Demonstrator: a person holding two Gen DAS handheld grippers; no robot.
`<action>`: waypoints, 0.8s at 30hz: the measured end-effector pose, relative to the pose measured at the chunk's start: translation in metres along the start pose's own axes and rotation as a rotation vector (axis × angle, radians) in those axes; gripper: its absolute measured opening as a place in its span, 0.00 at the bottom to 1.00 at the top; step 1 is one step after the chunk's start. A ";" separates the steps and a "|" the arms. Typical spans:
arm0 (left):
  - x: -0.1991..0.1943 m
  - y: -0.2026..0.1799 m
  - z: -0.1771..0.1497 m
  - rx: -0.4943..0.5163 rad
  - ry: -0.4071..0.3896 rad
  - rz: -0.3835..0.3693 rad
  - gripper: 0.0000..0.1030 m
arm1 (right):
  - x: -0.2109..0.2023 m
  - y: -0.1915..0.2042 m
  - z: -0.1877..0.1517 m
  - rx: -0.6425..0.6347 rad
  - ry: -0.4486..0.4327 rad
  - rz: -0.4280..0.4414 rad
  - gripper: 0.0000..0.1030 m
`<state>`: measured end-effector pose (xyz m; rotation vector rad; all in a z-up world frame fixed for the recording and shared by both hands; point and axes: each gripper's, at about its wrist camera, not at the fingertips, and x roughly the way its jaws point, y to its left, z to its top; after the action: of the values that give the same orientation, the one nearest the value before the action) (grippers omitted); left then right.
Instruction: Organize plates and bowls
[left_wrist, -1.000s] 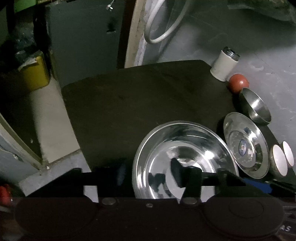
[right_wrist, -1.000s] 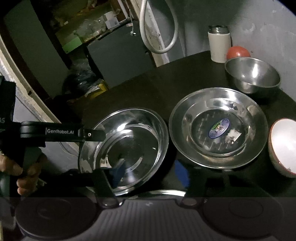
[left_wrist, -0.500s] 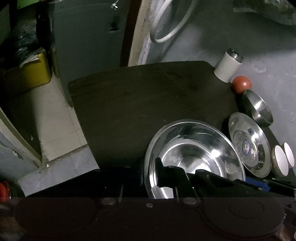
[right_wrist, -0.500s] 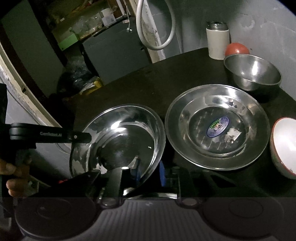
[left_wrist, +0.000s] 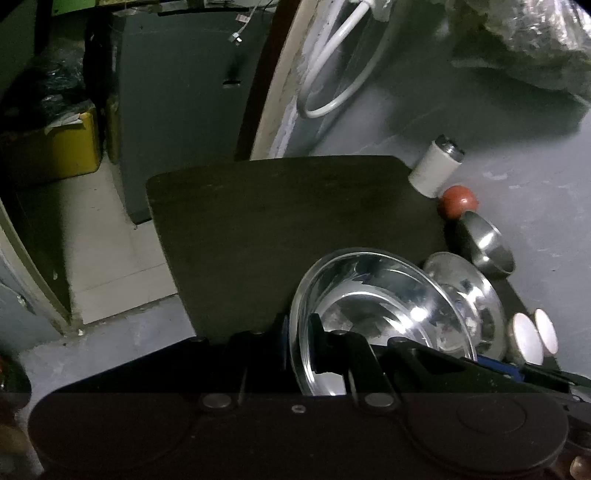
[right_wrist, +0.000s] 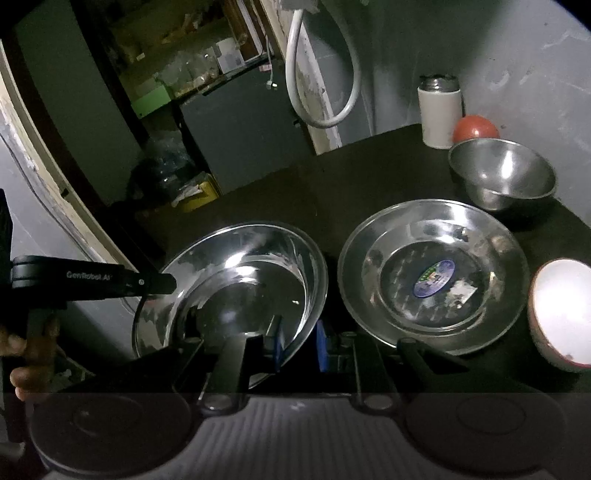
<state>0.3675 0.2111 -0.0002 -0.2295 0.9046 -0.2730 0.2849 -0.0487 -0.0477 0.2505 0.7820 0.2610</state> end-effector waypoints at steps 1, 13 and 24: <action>-0.003 -0.002 -0.003 -0.003 -0.002 -0.008 0.11 | -0.004 -0.002 -0.001 0.001 -0.005 0.004 0.20; -0.030 -0.041 -0.045 0.015 0.020 -0.093 0.11 | -0.067 -0.020 -0.024 -0.001 -0.037 -0.027 0.20; -0.045 -0.066 -0.090 0.082 0.073 -0.100 0.11 | -0.111 -0.031 -0.061 0.003 -0.004 -0.068 0.20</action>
<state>0.2598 0.1563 -0.0002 -0.1899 0.9539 -0.4122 0.1695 -0.1060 -0.0264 0.2268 0.7856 0.1957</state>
